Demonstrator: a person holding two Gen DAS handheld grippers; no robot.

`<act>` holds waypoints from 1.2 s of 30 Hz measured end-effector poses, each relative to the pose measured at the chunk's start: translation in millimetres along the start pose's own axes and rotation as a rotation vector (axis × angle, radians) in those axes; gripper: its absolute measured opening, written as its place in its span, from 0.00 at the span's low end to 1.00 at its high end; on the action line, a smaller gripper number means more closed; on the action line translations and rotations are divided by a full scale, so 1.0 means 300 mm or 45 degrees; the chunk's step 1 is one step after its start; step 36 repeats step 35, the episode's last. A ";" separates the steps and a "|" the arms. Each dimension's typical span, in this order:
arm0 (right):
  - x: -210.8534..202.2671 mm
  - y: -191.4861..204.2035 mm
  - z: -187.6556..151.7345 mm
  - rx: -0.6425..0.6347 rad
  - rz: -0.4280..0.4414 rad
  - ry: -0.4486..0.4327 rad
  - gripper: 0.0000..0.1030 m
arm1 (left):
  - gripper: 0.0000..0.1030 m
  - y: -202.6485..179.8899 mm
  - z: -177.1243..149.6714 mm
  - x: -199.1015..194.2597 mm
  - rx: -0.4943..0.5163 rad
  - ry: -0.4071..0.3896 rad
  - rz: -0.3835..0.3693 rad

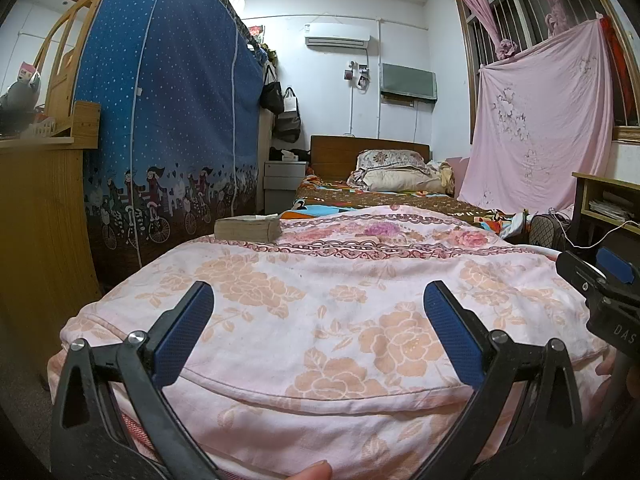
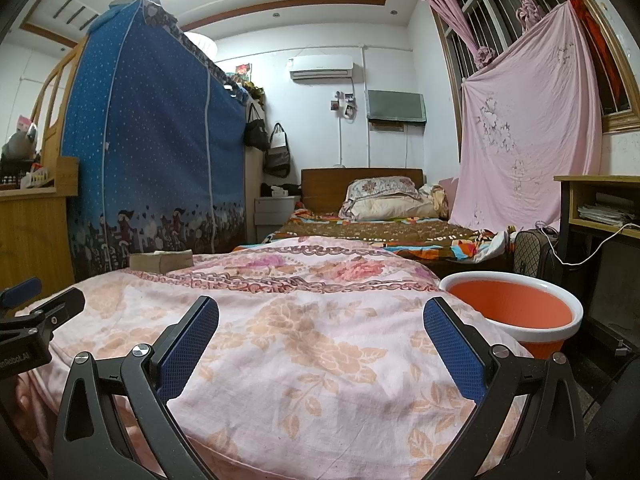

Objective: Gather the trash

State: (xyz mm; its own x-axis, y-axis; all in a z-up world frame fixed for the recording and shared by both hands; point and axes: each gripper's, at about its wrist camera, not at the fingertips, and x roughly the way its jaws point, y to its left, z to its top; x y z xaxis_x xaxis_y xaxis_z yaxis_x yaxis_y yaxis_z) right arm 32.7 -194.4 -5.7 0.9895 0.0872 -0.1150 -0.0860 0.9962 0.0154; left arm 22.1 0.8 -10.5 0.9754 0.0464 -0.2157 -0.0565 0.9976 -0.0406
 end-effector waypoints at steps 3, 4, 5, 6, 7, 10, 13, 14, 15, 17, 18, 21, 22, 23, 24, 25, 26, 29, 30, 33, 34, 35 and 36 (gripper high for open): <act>-0.003 0.000 -0.005 0.000 0.001 0.000 1.00 | 0.89 0.000 0.000 0.000 -0.001 -0.001 0.000; -0.003 0.000 -0.005 -0.001 0.001 0.001 1.00 | 0.89 0.000 0.000 0.000 -0.001 -0.001 -0.001; -0.002 0.000 -0.004 -0.001 0.001 0.001 1.00 | 0.89 0.000 0.000 0.001 0.000 -0.001 0.000; -0.003 0.000 -0.004 -0.001 0.001 0.001 1.00 | 0.89 0.001 0.000 0.001 0.001 -0.001 -0.001; -0.002 0.000 -0.004 -0.001 0.001 0.000 1.00 | 0.89 0.000 0.000 0.002 0.000 -0.001 -0.001; -0.003 0.000 -0.004 0.000 0.000 0.001 1.00 | 0.89 0.001 0.001 0.000 -0.003 -0.002 -0.002; -0.002 0.000 -0.003 0.000 0.001 0.001 1.00 | 0.89 0.001 0.001 -0.004 -0.011 -0.014 -0.001; -0.002 0.000 -0.003 -0.001 0.000 0.001 1.00 | 0.89 0.002 0.000 -0.012 -0.022 -0.027 0.008; -0.003 0.000 -0.003 -0.001 0.001 0.001 1.00 | 0.89 0.002 0.000 -0.015 -0.026 -0.030 0.003; -0.002 0.000 -0.002 -0.001 0.001 0.001 1.00 | 0.89 0.002 0.001 -0.014 -0.028 -0.027 0.001; -0.001 0.000 -0.002 -0.001 0.001 0.002 1.00 | 0.89 0.002 -0.001 -0.015 -0.027 -0.024 0.002; -0.004 0.000 -0.008 -0.002 0.002 0.005 1.00 | 0.89 0.004 0.000 -0.013 -0.030 -0.026 0.004; -0.004 -0.001 -0.015 -0.003 0.002 0.006 1.00 | 0.89 0.005 0.002 -0.010 -0.030 -0.025 0.003; -0.004 -0.002 -0.016 -0.003 0.002 0.006 1.00 | 0.89 0.004 0.001 -0.009 -0.029 -0.026 0.005; -0.003 -0.002 -0.015 -0.003 0.002 0.007 1.00 | 0.89 0.004 0.001 -0.008 -0.030 -0.026 0.008; -0.004 -0.002 -0.019 -0.003 0.003 0.008 1.00 | 0.89 0.005 0.001 -0.007 -0.030 -0.025 0.012; -0.004 -0.002 -0.023 -0.004 0.003 0.010 1.00 | 0.89 0.006 0.000 -0.006 -0.031 -0.023 0.014; -0.006 -0.003 -0.030 -0.007 0.005 0.013 1.00 | 0.89 0.009 0.002 -0.005 -0.035 -0.022 0.017; -0.007 -0.003 -0.031 -0.008 0.005 0.014 1.00 | 0.89 0.009 0.002 -0.004 -0.036 -0.023 0.020; -0.010 -0.004 -0.031 -0.010 0.005 0.015 1.00 | 0.89 0.011 0.003 -0.002 -0.039 -0.019 0.015; -0.008 -0.004 -0.029 -0.009 0.005 0.015 1.00 | 0.89 0.010 0.002 -0.003 -0.037 -0.019 0.015; -0.011 -0.004 -0.031 -0.009 0.005 0.015 1.00 | 0.89 0.010 0.002 -0.002 -0.036 -0.018 0.014; -0.011 -0.004 -0.031 -0.009 0.005 0.015 1.00 | 0.89 0.010 0.002 -0.002 -0.036 -0.018 0.014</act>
